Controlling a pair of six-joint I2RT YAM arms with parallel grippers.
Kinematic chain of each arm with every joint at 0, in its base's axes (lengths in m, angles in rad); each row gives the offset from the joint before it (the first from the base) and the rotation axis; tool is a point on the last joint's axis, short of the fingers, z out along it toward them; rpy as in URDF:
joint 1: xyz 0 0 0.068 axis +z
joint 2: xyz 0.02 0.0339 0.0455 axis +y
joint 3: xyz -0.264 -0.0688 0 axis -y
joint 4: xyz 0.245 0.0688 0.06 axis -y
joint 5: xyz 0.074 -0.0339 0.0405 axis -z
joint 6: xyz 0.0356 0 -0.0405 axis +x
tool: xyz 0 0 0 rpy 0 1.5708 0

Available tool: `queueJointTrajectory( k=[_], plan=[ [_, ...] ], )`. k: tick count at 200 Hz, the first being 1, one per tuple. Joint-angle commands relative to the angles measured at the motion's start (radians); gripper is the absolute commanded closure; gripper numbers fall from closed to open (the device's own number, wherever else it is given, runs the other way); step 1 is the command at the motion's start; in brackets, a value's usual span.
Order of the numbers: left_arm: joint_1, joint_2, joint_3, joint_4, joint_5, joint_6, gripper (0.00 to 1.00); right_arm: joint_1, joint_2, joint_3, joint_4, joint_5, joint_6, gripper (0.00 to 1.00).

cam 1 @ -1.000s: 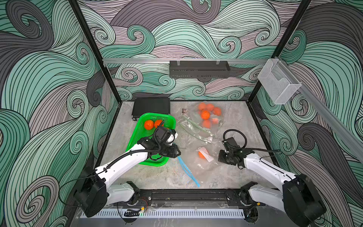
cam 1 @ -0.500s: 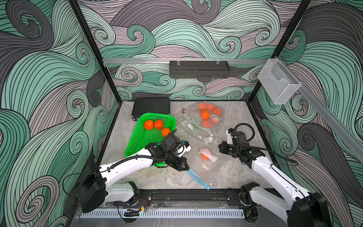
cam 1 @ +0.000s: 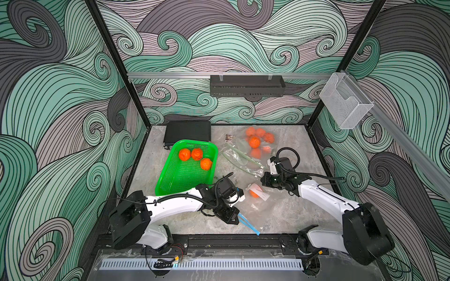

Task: Open the zip-top bag and take out the orange
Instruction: Pick up the orange from the zipper food storage bag.

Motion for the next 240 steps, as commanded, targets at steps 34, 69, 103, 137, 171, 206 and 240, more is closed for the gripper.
queueJointTrajectory(
  k=[34, 69, 103, 137, 171, 206, 240],
  plan=[
    [-0.002, 0.09, 0.094, 0.025, -0.187, 0.011, 0.87, 0.007, 0.051, -0.004, 0.046, -0.015, 0.005, 0.93],
    [0.002, 0.108, 0.11, 0.137, -0.394, -0.038, 0.69, 0.008, 0.096, -0.006, 0.064, -0.044, 0.004, 0.93],
    [0.001, 0.158, 0.148, 0.211, -0.402, -0.016, 0.57, 0.01, 0.133, -0.026, 0.084, -0.047, 0.005, 0.93],
    [0.0, 0.229, 0.157, 0.304, -0.382, 0.002, 0.4, 0.013, 0.178, -0.026, 0.088, -0.091, 0.013, 0.93],
    [-0.003, 0.27, 0.15, 0.403, -0.347, 0.017, 0.22, 0.027, 0.194, -0.045, 0.088, -0.107, 0.033, 0.94],
    [-0.005, 0.293, 0.174, 0.438, -0.331, 0.034, 0.14, 0.075, 0.2, -0.056, 0.084, -0.167, 0.075, 0.94],
    [-0.008, 0.36, 0.227, 0.399, -0.306, 0.05, 0.14, 0.121, 0.174, -0.063, 0.095, -0.201, 0.097, 0.94]
  ],
)
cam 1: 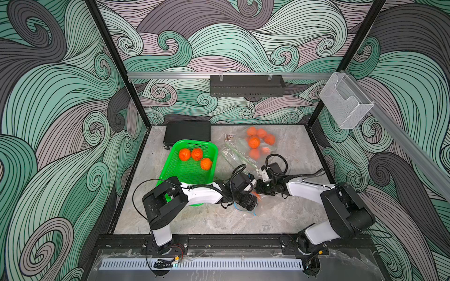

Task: Open the zip-top bag and take out the orange
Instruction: Pick up the orange from the zipper food storage bag.

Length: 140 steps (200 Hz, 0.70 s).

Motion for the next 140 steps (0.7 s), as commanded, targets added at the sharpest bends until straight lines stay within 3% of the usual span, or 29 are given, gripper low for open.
queueJointTrajectory(
  k=[1, 14, 48, 109, 140],
  plan=[
    [-0.008, 0.059, 0.066, 0.009, 0.029, 0.028, 0.14, 0.026, -0.021, -0.017, -0.003, -0.061, 0.037, 0.94],
    [-0.011, 0.073, 0.069, 0.008, 0.034, 0.029, 0.19, 0.026, -0.03, -0.018, -0.009, -0.041, 0.028, 0.94],
    [-0.013, 0.037, 0.045, -0.031, 0.038, 0.031, 0.45, 0.021, -0.032, -0.017, -0.048, 0.038, -0.007, 0.94],
    [-0.014, -0.221, -0.061, -0.172, 0.007, 0.062, 0.47, -0.038, 0.002, -0.044, -0.038, 0.157, -0.036, 0.94],
    [-0.013, -0.35, -0.102, -0.267, -0.006, 0.068, 0.45, -0.078, 0.037, -0.061, -0.012, 0.151, -0.032, 0.95]
  ],
)
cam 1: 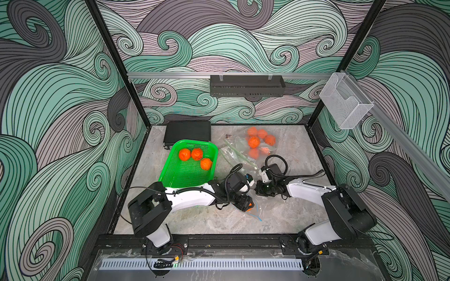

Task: Open the zip-top bag and take out the orange
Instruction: Pick up the orange from the zipper food storage bag, then place the orange in the basket.

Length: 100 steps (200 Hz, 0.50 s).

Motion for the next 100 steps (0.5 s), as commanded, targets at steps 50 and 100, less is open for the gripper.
queueJointTrajectory(
  k=[50, 100],
  plan=[
    [0.042, -0.374, -0.005, -0.275, -0.413, -0.042, 0.48, -0.028, 0.045, -0.051, -0.018, 0.083, -0.014, 0.95],
    [0.438, -0.381, 0.01, -0.388, -0.68, -0.207, 0.49, -0.028, 0.039, -0.061, -0.009, 0.074, -0.013, 0.95]
  ],
)
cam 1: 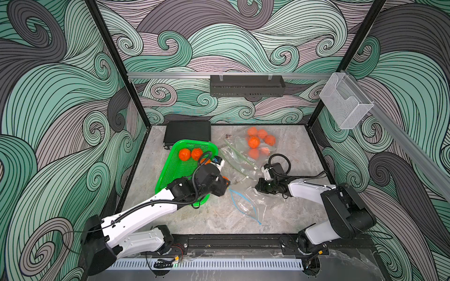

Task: Open the zip-top bag and take out the orange
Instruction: Place the orange in the basket.

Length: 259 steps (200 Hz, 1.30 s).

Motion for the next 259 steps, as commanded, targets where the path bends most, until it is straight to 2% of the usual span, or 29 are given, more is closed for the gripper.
queueJointTrajectory(
  k=[1, 14, 44, 85, 109, 131, 176, 202, 242, 259],
  plan=[
    [0.136, 0.037, 0.005, -0.092, -0.215, -0.093, 0.5, -0.008, 0.029, -0.043, -0.085, 0.065, -0.013, 0.95],
    [0.212, 0.092, -0.002, -0.062, -0.249, -0.097, 0.5, -0.008, 0.026, -0.044, -0.083, 0.062, -0.013, 0.95],
    [0.365, 0.252, 0.03, -0.016, -0.217, -0.093, 0.51, -0.007, 0.019, -0.051, -0.078, 0.054, -0.012, 0.95],
    [0.486, 0.434, 0.074, 0.092, -0.186, -0.07, 0.51, -0.008, 0.017, -0.052, -0.075, 0.048, -0.016, 0.95],
    [0.538, 0.521, 0.139, 0.073, -0.136, -0.068, 0.51, -0.007, 0.016, -0.053, -0.075, 0.045, -0.017, 0.95],
    [0.556, 0.578, 0.17, 0.088, -0.13, -0.056, 0.48, -0.008, 0.016, -0.053, -0.074, 0.042, -0.018, 0.95],
    [0.574, 0.65, 0.203, 0.121, -0.121, -0.044, 0.33, -0.008, 0.018, -0.052, -0.073, 0.037, -0.018, 0.95],
    [0.582, 0.693, 0.228, 0.115, -0.114, -0.043, 0.28, -0.008, 0.02, -0.051, -0.074, 0.035, -0.018, 0.95],
    [0.586, 0.704, 0.235, 0.115, -0.116, -0.045, 0.15, -0.008, 0.018, -0.05, -0.078, 0.032, -0.019, 0.94],
    [0.587, 0.692, 0.24, 0.099, -0.111, -0.043, 0.14, -0.008, 0.011, -0.049, -0.083, 0.026, -0.021, 0.95]
  ],
)
